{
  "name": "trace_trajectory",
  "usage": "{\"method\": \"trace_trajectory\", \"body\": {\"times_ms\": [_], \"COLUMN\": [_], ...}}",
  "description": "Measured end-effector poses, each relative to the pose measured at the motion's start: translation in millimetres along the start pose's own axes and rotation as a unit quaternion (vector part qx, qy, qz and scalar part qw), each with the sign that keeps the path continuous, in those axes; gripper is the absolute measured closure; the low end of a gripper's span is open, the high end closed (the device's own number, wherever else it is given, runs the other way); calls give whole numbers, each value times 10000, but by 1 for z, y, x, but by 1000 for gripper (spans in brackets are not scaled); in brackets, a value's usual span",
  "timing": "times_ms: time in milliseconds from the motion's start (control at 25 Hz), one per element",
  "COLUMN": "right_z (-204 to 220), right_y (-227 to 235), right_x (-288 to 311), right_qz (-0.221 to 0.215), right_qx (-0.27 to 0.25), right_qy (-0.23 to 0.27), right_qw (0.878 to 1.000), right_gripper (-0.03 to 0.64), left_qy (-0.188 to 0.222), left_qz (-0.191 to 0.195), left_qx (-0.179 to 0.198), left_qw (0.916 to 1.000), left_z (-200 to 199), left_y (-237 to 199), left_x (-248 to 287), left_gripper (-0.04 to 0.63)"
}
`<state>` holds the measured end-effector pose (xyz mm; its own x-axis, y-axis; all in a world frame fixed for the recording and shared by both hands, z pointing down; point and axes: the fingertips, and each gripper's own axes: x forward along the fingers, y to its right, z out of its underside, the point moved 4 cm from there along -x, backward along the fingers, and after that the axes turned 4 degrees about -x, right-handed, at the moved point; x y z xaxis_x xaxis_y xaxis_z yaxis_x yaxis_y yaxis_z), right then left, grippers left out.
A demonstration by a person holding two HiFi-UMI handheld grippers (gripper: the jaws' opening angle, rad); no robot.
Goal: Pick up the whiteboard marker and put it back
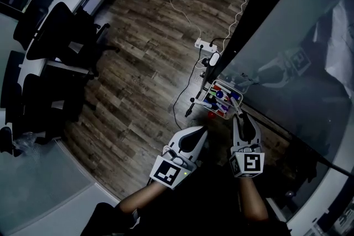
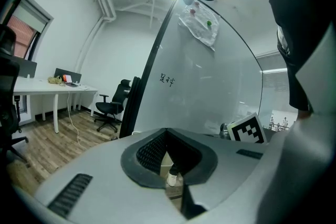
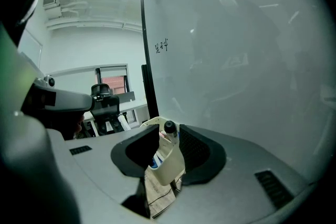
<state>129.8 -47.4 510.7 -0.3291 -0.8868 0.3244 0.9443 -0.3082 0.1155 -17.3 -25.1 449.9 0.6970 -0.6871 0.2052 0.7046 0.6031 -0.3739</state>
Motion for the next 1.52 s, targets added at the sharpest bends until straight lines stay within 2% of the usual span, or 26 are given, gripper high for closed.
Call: {"method": "trace_trajectory", "body": {"times_ms": [880, 1520], "right_z": [-6, -13], "right_y": [-1, -7], "right_x": [6, -9], "right_qz": [192, 278], "right_qx": [-14, -20], "right_qy": [75, 262], "right_qw": [9998, 9993], "right_gripper": [528, 533], "left_qy": [71, 229], "left_qz": [-37, 18], "left_qx": [-66, 66], "left_qw": [9999, 9997], "left_z": [-1, -7], "left_y": [-11, -8], "left_x": [-6, -16], "left_gripper": [588, 588]}}
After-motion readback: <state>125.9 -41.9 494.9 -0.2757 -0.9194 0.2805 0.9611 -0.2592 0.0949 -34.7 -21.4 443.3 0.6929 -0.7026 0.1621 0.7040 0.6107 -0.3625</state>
